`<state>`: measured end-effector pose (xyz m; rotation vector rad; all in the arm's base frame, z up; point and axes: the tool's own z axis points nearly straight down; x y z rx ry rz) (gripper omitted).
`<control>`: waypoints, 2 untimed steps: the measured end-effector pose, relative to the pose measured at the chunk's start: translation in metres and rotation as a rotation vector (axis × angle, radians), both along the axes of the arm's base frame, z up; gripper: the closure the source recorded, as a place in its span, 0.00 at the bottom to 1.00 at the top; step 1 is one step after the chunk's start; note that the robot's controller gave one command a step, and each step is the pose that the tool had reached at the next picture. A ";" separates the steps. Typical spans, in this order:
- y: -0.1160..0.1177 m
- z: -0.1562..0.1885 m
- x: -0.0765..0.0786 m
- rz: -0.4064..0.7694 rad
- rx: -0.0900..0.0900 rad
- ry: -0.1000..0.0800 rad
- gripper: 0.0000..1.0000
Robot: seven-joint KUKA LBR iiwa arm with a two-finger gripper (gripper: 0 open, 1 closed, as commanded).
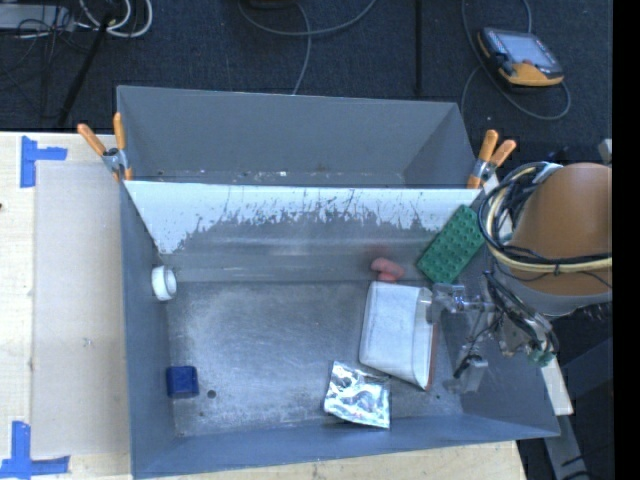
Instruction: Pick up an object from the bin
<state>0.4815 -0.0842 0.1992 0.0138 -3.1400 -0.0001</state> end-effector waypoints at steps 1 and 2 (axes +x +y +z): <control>-0.001 -0.059 -0.010 0.183 0.002 0.005 0.00; -0.039 -0.127 0.058 0.419 0.002 -0.014 0.00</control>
Offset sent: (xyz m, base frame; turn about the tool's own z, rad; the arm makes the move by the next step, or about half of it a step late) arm -0.0086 -0.0018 -0.0566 -0.1834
